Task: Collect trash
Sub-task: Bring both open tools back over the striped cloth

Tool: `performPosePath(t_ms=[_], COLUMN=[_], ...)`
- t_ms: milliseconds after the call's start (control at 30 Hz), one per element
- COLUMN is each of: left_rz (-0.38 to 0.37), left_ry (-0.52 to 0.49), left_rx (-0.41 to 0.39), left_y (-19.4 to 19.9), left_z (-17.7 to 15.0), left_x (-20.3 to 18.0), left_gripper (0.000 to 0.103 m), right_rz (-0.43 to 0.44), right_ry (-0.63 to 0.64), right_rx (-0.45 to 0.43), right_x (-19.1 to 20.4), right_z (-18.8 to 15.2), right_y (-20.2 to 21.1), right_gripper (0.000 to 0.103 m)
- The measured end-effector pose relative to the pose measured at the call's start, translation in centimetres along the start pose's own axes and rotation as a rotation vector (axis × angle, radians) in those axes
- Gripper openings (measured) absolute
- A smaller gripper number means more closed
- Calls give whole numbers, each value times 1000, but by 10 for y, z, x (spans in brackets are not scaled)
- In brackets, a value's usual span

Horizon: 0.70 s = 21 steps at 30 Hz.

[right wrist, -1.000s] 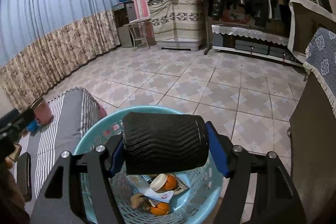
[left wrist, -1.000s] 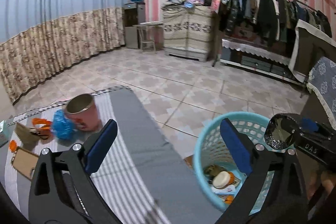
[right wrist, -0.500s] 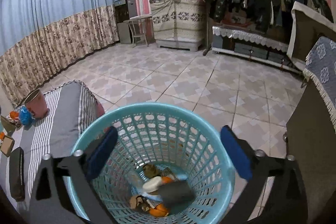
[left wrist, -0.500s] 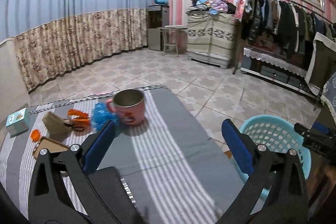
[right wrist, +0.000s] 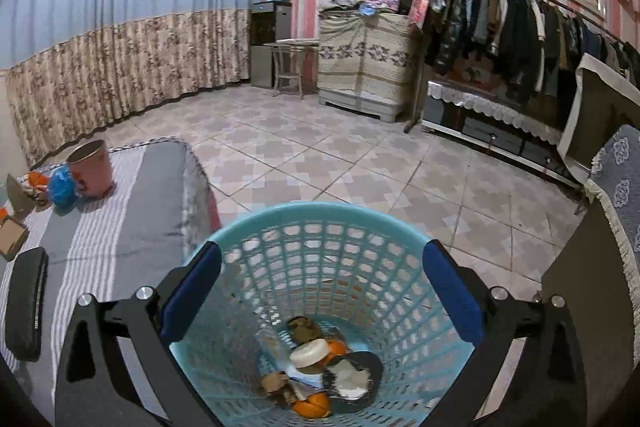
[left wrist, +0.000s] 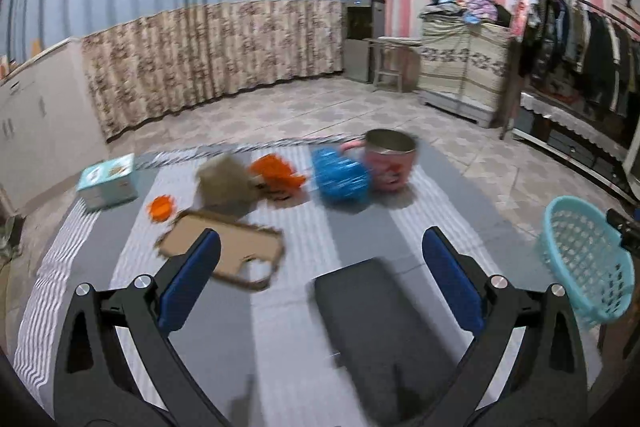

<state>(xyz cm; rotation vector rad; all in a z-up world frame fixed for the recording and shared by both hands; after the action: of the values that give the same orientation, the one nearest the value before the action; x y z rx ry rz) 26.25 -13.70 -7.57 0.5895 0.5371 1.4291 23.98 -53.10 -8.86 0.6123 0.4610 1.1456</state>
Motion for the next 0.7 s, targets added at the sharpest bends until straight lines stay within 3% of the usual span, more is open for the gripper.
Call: performPosePath(t_ms=[267,500,700], left_rz=[74,111,133], left_ry=[92,150,172], left_rx=[41,71,102], left_y=[-7,-17,-39], left_z=[-22,-25,-14], left_x=[87,149,181], left_gripper=[97,97,97], right_rz=[192,215,199], right_ry=[-25,56,61], right_rx=[40,46,88], right_x=[65,113,125], right_z=[-25,-37,-40], right_y=[17,25,17], right_gripper=[98,98,98])
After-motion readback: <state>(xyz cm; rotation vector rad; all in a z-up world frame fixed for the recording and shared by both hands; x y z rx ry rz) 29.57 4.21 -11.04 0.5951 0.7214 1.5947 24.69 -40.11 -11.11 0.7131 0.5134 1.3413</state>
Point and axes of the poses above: each gripper's, at about its wrist camera, not at the fingertips, and y roughly against the way its jaws point, x to its left, z to its top, the point moved 8 cm from there along -y, roughly the way its jaws point, and after that the axes turned 9 degrees about x, right-handed, at the moved point
